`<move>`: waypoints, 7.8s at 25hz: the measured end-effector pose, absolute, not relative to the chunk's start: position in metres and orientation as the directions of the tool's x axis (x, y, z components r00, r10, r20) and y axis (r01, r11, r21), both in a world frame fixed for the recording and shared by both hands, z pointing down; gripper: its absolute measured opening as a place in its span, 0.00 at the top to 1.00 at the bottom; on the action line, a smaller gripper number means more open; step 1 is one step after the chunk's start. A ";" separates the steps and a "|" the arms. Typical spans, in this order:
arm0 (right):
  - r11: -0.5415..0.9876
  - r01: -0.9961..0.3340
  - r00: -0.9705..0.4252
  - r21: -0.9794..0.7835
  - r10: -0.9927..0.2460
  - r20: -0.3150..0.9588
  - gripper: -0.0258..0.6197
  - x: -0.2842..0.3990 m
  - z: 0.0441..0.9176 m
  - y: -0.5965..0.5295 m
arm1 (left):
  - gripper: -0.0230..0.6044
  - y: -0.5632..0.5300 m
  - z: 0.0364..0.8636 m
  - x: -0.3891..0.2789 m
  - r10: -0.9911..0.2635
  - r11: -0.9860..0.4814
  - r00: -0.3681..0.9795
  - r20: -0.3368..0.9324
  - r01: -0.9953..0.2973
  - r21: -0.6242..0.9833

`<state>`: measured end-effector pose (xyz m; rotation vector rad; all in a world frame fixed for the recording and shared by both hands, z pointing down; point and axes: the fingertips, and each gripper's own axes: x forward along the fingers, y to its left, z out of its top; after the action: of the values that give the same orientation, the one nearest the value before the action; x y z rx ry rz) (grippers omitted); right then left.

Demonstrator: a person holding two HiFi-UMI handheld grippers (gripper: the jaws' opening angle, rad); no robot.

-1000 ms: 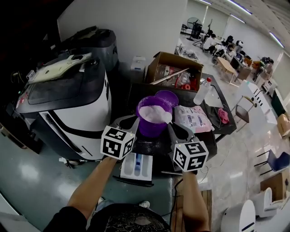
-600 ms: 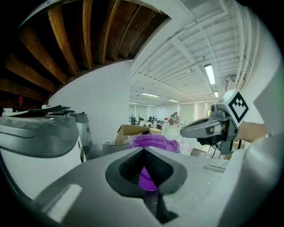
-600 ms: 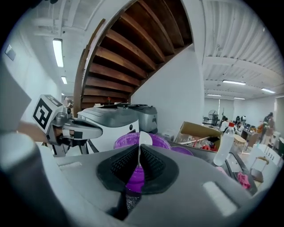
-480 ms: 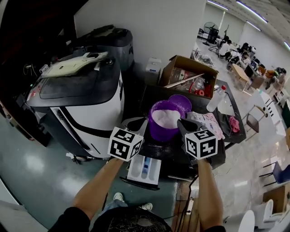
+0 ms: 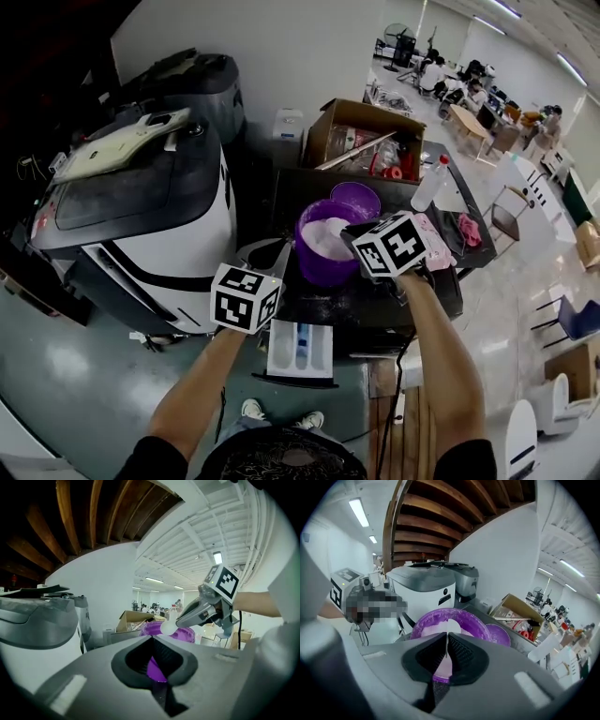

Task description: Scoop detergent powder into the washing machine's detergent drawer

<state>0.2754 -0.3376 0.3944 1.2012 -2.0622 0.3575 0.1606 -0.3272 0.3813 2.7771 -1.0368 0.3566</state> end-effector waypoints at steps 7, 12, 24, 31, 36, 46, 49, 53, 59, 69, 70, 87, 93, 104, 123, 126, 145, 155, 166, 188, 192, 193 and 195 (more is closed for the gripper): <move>0.561 -0.816 -0.223 0.141 -0.530 0.818 0.90 0.272 0.409 -0.350 | 0.96 -0.330 0.385 0.168 -0.597 -0.770 0.756 0.270 -0.634 0.073; 0.567 -0.812 -0.168 0.141 -0.457 0.873 0.90 0.269 0.424 -0.357 | 0.96 -0.331 0.386 0.173 -0.580 -0.782 0.770 0.266 -0.618 0.082; 0.537 -0.842 -0.155 0.056 -0.340 0.928 0.90 0.266 0.440 -0.361 | 0.96 -0.337 0.389 0.161 -0.571 -0.787 0.777 0.264 -0.610 0.093; 0.517 -0.856 -0.189 -0.015 -0.285 0.940 0.90 0.258 0.444 -0.355 | 0.96 -0.334 0.388 0.160 -0.563 -0.793 0.783 0.263 -0.602 0.095; 0.489 -0.871 -0.209 -0.058 -0.260 0.943 0.90 0.256 0.445 -0.354 | 0.96 -0.330 0.389 0.161 -0.558 -0.797 0.787 0.264 -0.597 0.094; 0.475 -0.865 -0.286 -0.163 -0.198 0.938 0.90 0.244 0.444 -0.351 | 0.96 -0.330 0.392 0.154 -0.569 -0.787 0.778 0.268 -0.609 0.097; 0.469 -0.861 -0.308 -0.195 -0.178 0.934 0.90 0.239 0.444 -0.351 | 0.96 -0.331 0.391 0.153 -0.571 -0.786 0.777 0.265 -0.610 0.097; 0.450 -0.860 -0.344 -0.241 -0.163 0.924 0.90 0.236 0.442 -0.352 | 0.96 -0.333 0.392 0.151 -0.574 -0.783 0.774 0.266 -0.614 0.099; 0.418 -0.854 -0.401 -0.309 -0.153 0.903 0.90 0.232 0.438 -0.352 | 0.96 -0.335 0.393 0.146 -0.579 -0.778 0.769 0.272 -0.621 0.099; 0.360 -0.848 -0.484 -0.390 -0.222 0.847 0.90 0.237 0.428 -0.355 | 0.96 -0.335 0.396 0.146 -0.571 -0.783 0.773 0.277 -0.614 0.097; 0.351 -0.849 -0.489 -0.396 -0.234 0.840 0.90 0.239 0.427 -0.356 | 0.96 -0.334 0.396 0.147 -0.569 -0.785 0.774 0.277 -0.612 0.097; 0.207 -0.785 -0.604 -0.584 -0.468 0.645 0.90 0.261 0.402 -0.356 | 0.96 -0.327 0.392 0.175 -0.523 -0.820 0.809 0.270 -0.563 0.100; 0.150 -0.719 -0.625 -0.678 -0.566 0.537 0.90 0.270 0.394 -0.357 | 0.96 -0.324 0.392 0.183 -0.513 -0.828 0.817 0.265 -0.552 0.100; 0.119 -0.531 -0.646 -0.839 -0.698 0.310 0.90 0.271 0.378 -0.354 | 0.96 -0.323 0.388 0.186 -0.516 -0.827 0.817 0.257 -0.553 0.098; 0.086 -0.143 -0.444 -0.986 -0.896 -0.013 0.90 0.275 0.365 -0.344 | 0.96 -0.321 0.386 0.180 -0.535 -0.816 0.806 0.253 -0.571 0.093; 0.100 -0.128 -0.437 -0.987 -0.899 -0.035 0.90 0.273 0.364 -0.338 | 0.96 -0.318 0.387 0.180 -0.531 -0.819 0.809 0.252 -0.566 0.094; 0.113 -0.122 -0.323 -0.986 -0.944 -0.068 0.90 0.243 0.371 -0.282 | 0.96 -0.290 0.409 0.163 -0.412 -0.882 0.872 0.266 -0.455 0.126; 0.111 -0.109 -0.298 -0.988 -0.952 -0.074 0.90 0.237 0.378 -0.262 | 0.96 -0.285 0.416 0.160 -0.406 -0.884 0.878 0.254 -0.448 0.133; 0.123 -0.094 -0.375 -0.988 -0.924 -0.080 0.90 0.223 0.385 -0.240 | 0.96 -0.270 0.422 0.146 -0.486 -0.838 0.832 0.269 -0.531 0.128; 0.054 -0.141 -0.567 -0.989 -0.823 0.036 0.90 0.210 0.446 -0.151 | 0.96 -0.176 0.439 0.096 -0.657 -0.700 0.690 0.303 -0.708 0.093; 0.053 -0.163 -0.605 -0.985 -0.794 0.057 0.90 0.202 0.458 -0.154 | 0.96 -0.172 0.444 0.092 -0.661 -0.696 0.682 0.314 -0.713 0.082; 0.054 -0.179 -0.615 -0.982 -0.786 0.069 0.90 0.201 0.461 -0.156 | 0.96 -0.171 0.446 0.091 -0.661 -0.695 0.680 0.318 -0.714 0.083; 0.061 -0.218 -0.637 -0.974 -0.765 0.095 0.90 0.199 0.466 -0.159 | 0.96 -0.171 0.452 0.089 -0.663 -0.689 0.674 0.327 -0.719 0.086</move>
<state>0.1992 -0.1592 0.4662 1.3242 -2.5631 2.1756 0.0891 -0.1710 0.4519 2.6799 -1.1209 0.4013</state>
